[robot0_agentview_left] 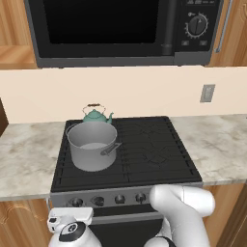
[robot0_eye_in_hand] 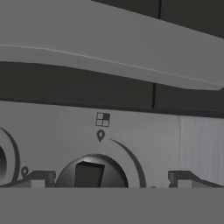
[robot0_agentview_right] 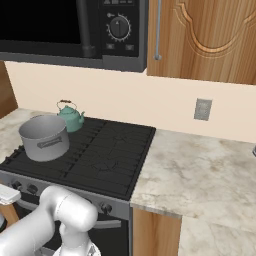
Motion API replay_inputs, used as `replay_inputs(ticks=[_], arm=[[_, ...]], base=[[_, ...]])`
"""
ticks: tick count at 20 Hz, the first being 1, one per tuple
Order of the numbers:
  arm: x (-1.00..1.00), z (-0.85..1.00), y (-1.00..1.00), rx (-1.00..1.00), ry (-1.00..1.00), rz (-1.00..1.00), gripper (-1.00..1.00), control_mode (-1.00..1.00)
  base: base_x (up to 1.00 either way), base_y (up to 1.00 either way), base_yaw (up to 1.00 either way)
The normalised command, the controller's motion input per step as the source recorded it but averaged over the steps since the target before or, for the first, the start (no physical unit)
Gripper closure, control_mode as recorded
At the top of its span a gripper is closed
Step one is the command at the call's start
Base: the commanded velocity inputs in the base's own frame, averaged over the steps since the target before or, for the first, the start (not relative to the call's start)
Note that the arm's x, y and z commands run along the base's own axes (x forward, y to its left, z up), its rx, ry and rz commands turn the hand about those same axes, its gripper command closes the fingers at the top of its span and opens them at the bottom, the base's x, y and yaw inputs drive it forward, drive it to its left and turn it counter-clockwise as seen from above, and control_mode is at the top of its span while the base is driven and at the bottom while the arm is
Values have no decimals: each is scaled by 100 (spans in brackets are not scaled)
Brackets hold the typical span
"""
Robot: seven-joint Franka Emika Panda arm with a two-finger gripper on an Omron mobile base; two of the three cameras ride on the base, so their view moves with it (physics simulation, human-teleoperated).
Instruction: Pick the kettle from the cabinet and place it on a stove burner. Then pick the pot from the counter and place it on another stove burner. Finally, turn both burners on.
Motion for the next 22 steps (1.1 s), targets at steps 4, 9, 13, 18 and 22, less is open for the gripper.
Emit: replay_inputs(ticks=[4,9,13,18,22], arm=[[6,-11,14,0,-1,0,-100,-100],[12,-9,15,0,-1,0,100,-100],[8,-7,8,0,-1,0,100,-100],[8,-5,7,0,0,0,100,-100],[1,0,7,0,0,0,100,-100]], base=[[0,0,0],[0,0,0],[0,0,0],[0,0,0],[0,0,0]])
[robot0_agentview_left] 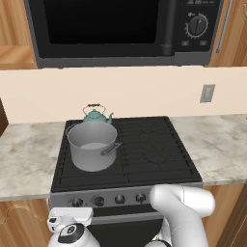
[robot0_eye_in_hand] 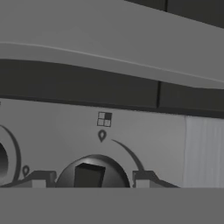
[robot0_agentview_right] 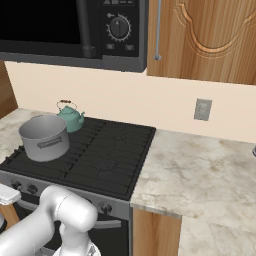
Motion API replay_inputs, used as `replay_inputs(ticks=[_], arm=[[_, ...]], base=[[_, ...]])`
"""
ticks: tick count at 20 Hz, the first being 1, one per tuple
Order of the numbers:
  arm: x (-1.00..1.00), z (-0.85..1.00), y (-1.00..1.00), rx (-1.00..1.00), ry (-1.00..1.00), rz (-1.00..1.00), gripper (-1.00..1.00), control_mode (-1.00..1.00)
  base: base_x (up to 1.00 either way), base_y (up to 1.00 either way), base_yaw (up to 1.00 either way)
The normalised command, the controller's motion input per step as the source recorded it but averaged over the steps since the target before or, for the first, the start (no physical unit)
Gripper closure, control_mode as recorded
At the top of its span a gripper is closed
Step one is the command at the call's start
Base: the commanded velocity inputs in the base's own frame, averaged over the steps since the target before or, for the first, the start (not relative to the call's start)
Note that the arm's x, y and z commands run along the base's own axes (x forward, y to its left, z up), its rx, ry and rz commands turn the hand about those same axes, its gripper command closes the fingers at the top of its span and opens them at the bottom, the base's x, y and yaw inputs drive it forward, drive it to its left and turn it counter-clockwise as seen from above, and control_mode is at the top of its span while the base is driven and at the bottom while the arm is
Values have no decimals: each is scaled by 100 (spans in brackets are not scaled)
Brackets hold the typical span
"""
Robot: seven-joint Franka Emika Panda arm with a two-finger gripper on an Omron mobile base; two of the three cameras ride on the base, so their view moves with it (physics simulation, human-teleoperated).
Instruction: Pick the kettle from the cabinet and place it on a stove burner. Then pick the pot from the counter and place it on another stove burner. Finally, turn both burners on.
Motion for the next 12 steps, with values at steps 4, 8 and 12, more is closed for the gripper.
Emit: replay_inputs(ticks=[4,8,12], arm=[[0,2,0,-5,0,0,100,-100],[-1,3,0,-16,0,0,100,-100],[-2,6,0,-18,0,0,100,-100]], base=[[0,0,0],[0,0,0],[0,0,0]])
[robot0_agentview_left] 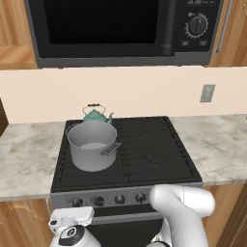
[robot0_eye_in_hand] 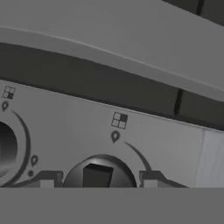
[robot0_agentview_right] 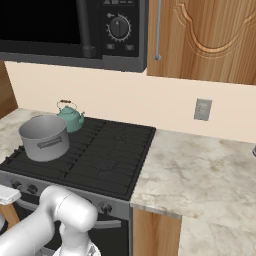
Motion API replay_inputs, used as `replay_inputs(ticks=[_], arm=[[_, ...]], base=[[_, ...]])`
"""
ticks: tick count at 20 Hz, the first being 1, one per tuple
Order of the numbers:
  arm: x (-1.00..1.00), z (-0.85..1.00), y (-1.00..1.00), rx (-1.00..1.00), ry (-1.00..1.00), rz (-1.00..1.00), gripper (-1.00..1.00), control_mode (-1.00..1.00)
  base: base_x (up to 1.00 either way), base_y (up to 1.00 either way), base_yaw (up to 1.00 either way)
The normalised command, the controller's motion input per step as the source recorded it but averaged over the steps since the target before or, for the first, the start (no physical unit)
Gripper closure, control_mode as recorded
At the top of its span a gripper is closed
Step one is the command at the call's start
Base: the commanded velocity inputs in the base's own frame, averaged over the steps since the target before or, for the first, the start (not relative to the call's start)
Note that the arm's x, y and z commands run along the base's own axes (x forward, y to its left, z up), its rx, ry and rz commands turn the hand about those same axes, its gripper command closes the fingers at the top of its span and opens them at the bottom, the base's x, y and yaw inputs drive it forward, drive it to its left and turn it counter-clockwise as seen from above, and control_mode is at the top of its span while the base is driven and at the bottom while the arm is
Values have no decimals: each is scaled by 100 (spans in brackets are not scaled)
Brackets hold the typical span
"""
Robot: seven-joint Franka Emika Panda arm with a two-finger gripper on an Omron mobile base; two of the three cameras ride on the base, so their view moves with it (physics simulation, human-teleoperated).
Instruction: Pick the kettle from the cabinet and place it on a stove burner. Then pick the pot from the counter and place it on another stove burner. Finally, turn both burners on.
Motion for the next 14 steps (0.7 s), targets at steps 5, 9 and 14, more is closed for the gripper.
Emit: replay_inputs(ticks=[5,9,14], arm=[[-3,3,0,-17,1,0,100,-100],[-8,3,0,-18,0,0,100,-100],[-6,1,3,-19,0,0,100,-100]], base=[[0,0,0],[0,0,0],[0,0,0]])
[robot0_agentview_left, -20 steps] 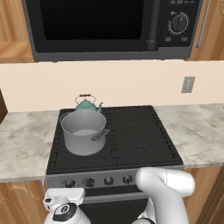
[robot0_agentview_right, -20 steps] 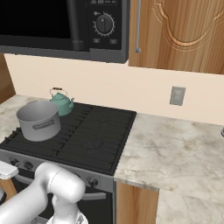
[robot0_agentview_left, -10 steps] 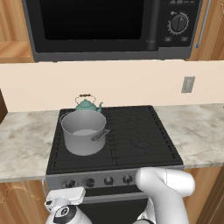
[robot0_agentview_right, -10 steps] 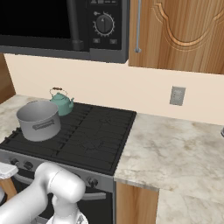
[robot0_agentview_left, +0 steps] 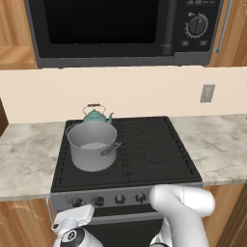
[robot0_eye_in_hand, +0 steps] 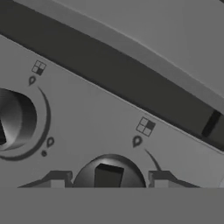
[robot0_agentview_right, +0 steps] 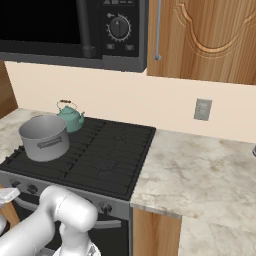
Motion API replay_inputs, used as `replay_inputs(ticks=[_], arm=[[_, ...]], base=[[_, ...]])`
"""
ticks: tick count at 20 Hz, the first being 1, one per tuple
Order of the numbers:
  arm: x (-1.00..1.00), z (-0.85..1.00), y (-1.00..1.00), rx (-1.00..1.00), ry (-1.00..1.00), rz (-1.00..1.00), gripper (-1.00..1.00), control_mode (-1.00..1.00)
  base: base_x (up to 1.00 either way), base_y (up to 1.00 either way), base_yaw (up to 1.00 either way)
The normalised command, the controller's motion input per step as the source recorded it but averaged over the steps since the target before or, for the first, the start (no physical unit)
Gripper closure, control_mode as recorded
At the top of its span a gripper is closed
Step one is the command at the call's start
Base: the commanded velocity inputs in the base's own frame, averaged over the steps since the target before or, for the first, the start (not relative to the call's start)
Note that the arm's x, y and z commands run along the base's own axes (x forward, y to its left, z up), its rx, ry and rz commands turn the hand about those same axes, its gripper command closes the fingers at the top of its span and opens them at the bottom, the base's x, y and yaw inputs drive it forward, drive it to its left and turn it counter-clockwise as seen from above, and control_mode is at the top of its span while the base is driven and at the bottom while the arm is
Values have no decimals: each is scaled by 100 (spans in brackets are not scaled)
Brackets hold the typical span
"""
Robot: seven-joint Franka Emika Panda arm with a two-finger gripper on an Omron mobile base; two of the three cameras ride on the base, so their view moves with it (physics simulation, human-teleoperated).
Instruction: Pick the kettle from the cabinet and place it on a stove burner. Then pick the pot from the counter and place it on another stove burner. Finally, turn both burners on.
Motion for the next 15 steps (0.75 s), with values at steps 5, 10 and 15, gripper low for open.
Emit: replay_inputs(ticks=[5,10,15], arm=[[-5,0,5,-18,0,-1,100,-100],[-5,0,6,-19,0,-1,100,-100],[-5,0,7,-19,1,-1,100,-100]], base=[[0,0,0],[0,0,0],[0,0,0]])
